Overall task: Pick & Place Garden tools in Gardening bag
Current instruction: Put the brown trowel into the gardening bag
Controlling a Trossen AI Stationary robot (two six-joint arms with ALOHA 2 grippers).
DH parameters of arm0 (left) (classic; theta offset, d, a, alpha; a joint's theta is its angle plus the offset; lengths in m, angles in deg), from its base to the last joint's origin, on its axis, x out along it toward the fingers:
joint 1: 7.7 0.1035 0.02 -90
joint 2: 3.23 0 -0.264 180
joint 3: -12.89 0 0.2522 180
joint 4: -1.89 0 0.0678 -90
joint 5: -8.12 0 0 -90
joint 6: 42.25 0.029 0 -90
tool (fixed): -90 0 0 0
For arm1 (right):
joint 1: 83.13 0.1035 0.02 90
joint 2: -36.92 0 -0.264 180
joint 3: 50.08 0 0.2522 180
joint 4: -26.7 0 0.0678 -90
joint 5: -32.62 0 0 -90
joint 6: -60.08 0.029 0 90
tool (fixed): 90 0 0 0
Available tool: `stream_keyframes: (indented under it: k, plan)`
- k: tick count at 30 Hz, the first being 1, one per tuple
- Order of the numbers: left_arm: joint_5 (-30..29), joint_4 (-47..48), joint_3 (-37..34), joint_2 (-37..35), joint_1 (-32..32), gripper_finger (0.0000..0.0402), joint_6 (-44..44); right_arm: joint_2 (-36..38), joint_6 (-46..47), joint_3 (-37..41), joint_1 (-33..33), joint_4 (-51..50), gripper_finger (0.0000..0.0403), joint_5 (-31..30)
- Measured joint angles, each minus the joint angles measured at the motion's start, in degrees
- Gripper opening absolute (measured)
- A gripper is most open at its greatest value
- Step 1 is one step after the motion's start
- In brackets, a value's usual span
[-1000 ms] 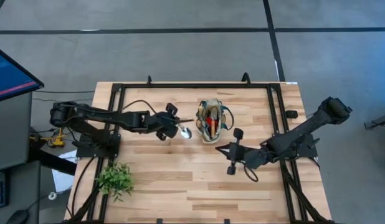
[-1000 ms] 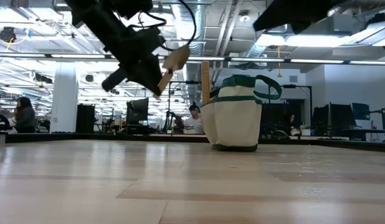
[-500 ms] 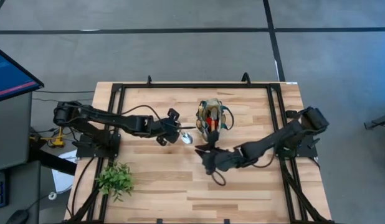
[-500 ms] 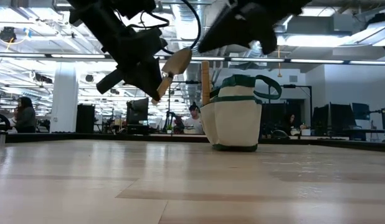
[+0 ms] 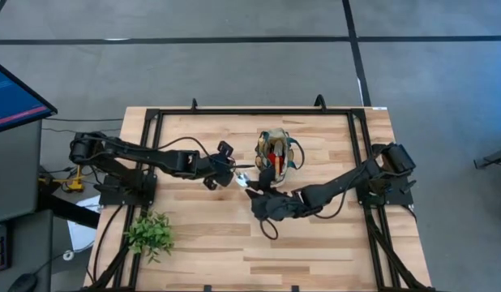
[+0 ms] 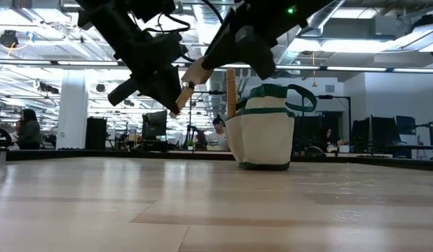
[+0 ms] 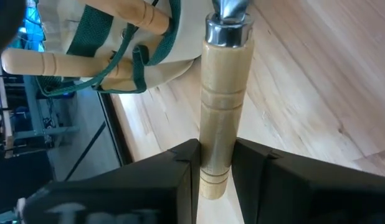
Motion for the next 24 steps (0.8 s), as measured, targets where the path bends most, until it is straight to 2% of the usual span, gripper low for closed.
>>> stream_keyframes:
  k: [5,14,24]
  plan:
    - [2.5,0.2,0.0,0.0,0.0,0.0044,-1.5,0.0,0.0,0.0,-1.0,0.4,0.01,0.0]
    - [3.1,0.6,0.0,0.0,0.0,0.0044,-1.3,0.0,-0.6,0.0,-1.4,0.2,0.0012,3.2]
    - [2.7,0.2,0.0,0.0,0.0,0.0042,-1.3,0.1,-0.5,0.0,-1.2,0.2,0.0001,2.5]
